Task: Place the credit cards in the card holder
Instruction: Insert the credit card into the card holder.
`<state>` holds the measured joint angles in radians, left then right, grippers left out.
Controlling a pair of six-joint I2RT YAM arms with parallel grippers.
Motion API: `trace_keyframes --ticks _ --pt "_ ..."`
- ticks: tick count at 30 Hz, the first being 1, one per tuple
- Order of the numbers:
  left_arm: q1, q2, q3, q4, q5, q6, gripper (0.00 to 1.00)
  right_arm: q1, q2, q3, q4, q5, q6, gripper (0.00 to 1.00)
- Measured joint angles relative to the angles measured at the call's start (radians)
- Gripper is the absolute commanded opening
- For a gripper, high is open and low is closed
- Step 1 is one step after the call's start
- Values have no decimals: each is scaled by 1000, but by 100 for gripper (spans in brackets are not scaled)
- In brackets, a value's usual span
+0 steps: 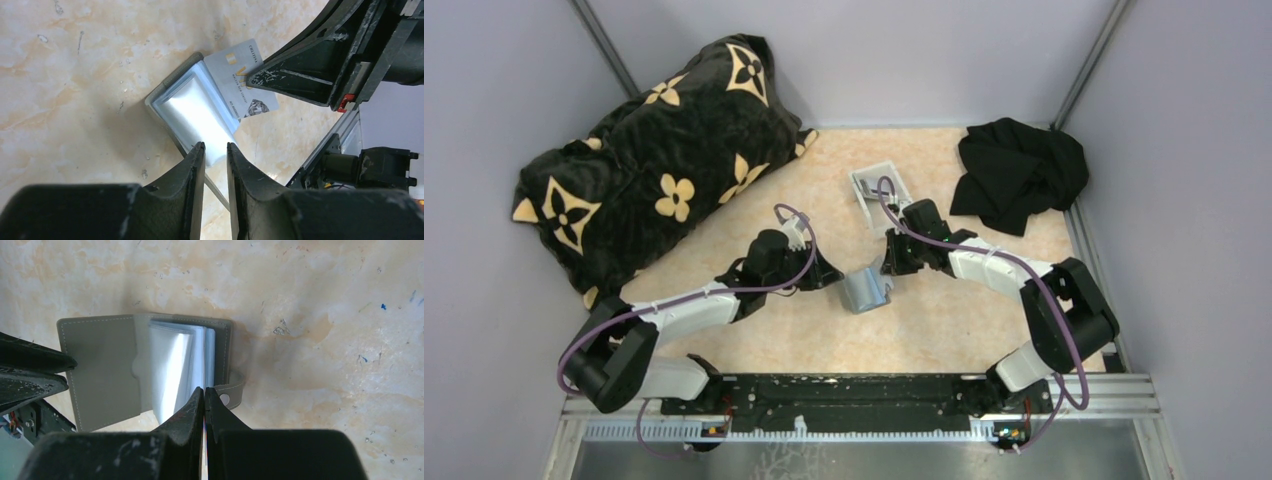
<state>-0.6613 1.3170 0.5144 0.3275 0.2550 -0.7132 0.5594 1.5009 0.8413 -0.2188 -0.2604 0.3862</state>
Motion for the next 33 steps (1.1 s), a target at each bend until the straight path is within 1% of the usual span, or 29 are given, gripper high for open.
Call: trace_keyframes --ticks 14,33 --pt "-11 -10 14 -147 -26 20 25 0 12 -17 17 6 3 0" --pt "-24 2 14 -202 -47 19 19 -1 6 -31 18 30 -2 0"
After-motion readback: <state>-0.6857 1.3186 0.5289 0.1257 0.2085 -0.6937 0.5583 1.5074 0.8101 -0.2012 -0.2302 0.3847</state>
